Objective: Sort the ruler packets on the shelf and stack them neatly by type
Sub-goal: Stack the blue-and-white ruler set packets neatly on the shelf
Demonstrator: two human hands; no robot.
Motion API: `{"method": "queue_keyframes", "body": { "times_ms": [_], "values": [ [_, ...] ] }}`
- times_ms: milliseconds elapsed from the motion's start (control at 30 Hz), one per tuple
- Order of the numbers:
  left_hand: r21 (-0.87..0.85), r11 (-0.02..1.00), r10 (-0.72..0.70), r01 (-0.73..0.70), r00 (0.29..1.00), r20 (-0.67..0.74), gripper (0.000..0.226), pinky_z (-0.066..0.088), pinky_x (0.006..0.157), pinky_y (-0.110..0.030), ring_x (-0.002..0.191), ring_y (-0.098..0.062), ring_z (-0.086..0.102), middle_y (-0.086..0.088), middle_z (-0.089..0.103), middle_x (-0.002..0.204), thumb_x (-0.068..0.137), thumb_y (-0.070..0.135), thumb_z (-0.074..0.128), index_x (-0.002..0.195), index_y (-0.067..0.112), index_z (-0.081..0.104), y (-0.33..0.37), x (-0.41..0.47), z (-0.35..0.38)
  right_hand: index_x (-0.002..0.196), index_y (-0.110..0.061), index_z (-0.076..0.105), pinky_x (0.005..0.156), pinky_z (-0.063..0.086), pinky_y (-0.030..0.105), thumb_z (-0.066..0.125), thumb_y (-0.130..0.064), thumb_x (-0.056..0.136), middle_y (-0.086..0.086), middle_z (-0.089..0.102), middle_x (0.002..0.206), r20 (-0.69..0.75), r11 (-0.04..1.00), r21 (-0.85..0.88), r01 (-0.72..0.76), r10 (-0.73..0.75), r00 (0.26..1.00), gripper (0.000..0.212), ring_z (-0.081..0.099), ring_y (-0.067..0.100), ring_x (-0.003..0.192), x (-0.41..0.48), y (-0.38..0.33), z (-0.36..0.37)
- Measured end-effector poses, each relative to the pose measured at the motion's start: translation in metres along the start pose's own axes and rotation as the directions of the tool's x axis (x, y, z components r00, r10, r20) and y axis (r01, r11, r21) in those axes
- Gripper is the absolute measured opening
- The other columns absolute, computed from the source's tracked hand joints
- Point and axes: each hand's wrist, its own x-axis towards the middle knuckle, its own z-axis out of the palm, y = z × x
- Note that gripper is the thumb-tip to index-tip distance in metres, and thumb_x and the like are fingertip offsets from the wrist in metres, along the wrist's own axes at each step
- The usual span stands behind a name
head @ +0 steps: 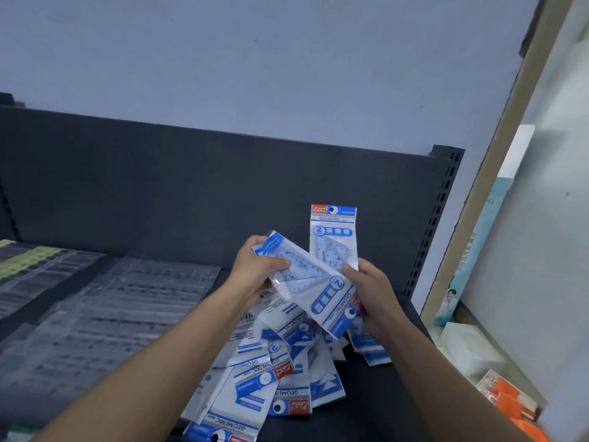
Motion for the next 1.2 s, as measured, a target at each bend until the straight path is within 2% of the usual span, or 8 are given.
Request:
{"method": "queue_keyframes", "body": {
  "times_ms": [100, 200, 467, 633, 833, 933, 1100, 1200],
  "values": [
    [0.099, 0.995, 0.018, -0.019, 1.000, 0.010, 0.064, 0.060, 0.067, -0.040, 0.082, -0.023, 0.069, -0.003, 0.064, 0.107, 0.077, -0.013, 0.069, 0.118, 0.032, 0.047, 0.002, 0.001, -0.002, 0.099, -0.009, 0.061, 0.071, 0.055, 0.043, 0.051, -0.013, 0.098, 0.011, 0.073, 0.085, -0.010, 1.000, 0.003, -0.022, 0.022, 1.000, 0.011, 0.069, 0.024, 0.071, 0.002, 0.003, -0.004],
    [0.157, 0.987, 0.018, -0.021, 1.000, 0.020, 0.049, 0.059, 0.054, -0.034, 0.070, -0.020, 0.070, -0.005, 0.067, 0.098, 0.077, -0.011, 0.070, 0.114, 0.016, 0.054, 0.006, 0.001, -0.003, 0.099, -0.009, 0.060, 0.068, 0.055, 0.041, 0.050, -0.013, 0.098, 0.009, 0.072, 0.085, -0.022, 0.999, 0.030, -0.040, 0.041, 0.999, 0.011, 0.069, 0.024, 0.071, 0.002, 0.004, -0.006],
    [0.029, 0.999, 0.020, -0.014, 0.981, -0.192, 0.020, 0.056, 0.054, -0.029, 0.062, -0.019, 0.066, -0.012, 0.067, 0.078, 0.081, -0.003, 0.071, 0.074, 0.008, 0.056, 0.000, 0.010, -0.004, 0.091, -0.009, 0.055, 0.060, 0.054, 0.034, 0.049, -0.010, 0.098, 0.012, 0.069, 0.090, -0.132, 0.992, 0.102, -0.073, 0.087, 0.987, 0.010, 0.068, 0.022, 0.071, 0.003, 0.008, -0.013],
    [-0.087, 0.995, 0.010, -0.041, 0.945, -0.327, 0.026, 0.056, 0.064, -0.035, 0.072, -0.021, 0.064, -0.009, 0.062, 0.096, 0.087, -0.005, 0.063, 0.103, 0.013, 0.053, -0.005, 0.013, -0.003, 0.098, -0.011, 0.056, 0.066, 0.057, 0.041, 0.049, -0.013, 0.099, 0.010, 0.070, 0.089, -0.145, 0.980, 0.141, -0.143, 0.164, 0.976, 0.007, 0.069, 0.025, 0.076, 0.001, 0.017, -0.014],
    [-0.250, 0.968, -0.067, -0.037, 0.916, -0.395, 0.022, 0.055, 0.069, -0.037, 0.069, -0.020, 0.059, -0.009, 0.059, 0.080, 0.088, -0.005, 0.061, 0.077, 0.010, 0.050, -0.003, 0.009, 0.005, 0.103, -0.008, 0.062, 0.075, 0.055, 0.045, 0.048, -0.008, 0.092, 0.014, 0.072, 0.094, -0.209, 0.962, 0.179, -0.205, 0.240, 0.948, 0.018, 0.068, 0.028, 0.074, 0.001, 0.022, -0.013],
    [-0.251, 0.968, -0.101, 0.003, 0.921, -0.376, 0.019, 0.053, 0.071, -0.038, 0.068, -0.020, 0.057, -0.007, 0.058, 0.078, 0.087, 0.001, 0.066, 0.079, 0.010, 0.051, -0.007, 0.007, 0.013, 0.108, -0.008, 0.063, 0.065, 0.056, 0.038, 0.052, -0.010, 0.093, 0.019, 0.072, 0.099, -0.150, 0.964, 0.206, -0.168, 0.201, 0.968, 0.019, 0.069, 0.029, 0.074, 0.001, 0.026, -0.007],
    [-0.077, 0.997, -0.052, 0.027, 0.940, -0.337, 0.021, 0.046, 0.056, -0.028, 0.065, -0.017, 0.050, -0.006, 0.056, 0.078, 0.085, 0.012, 0.072, 0.081, 0.010, 0.051, -0.026, -0.001, 0.032, 0.125, -0.017, 0.061, 0.092, 0.053, 0.052, 0.055, -0.048, 0.091, 0.013, 0.070, 0.115, 0.045, 0.884, 0.456, -0.101, 0.090, 0.995, 0.046, 0.067, 0.033, 0.104, 0.004, 0.018, 0.000],
    [-0.027, 0.999, -0.037, 0.032, 0.978, -0.207, 0.033, 0.051, 0.046, -0.026, 0.062, -0.022, 0.058, -0.014, 0.058, 0.080, 0.083, 0.010, 0.074, 0.070, 0.012, 0.045, -0.032, -0.005, 0.038, 0.129, -0.013, 0.055, 0.071, 0.059, 0.039, 0.066, -0.024, 0.089, 0.015, 0.070, 0.113, 0.029, 0.938, 0.347, -0.006, -0.005, 1.000, 0.043, 0.070, 0.030, 0.096, 0.003, 0.018, 0.000]
  ]
}}
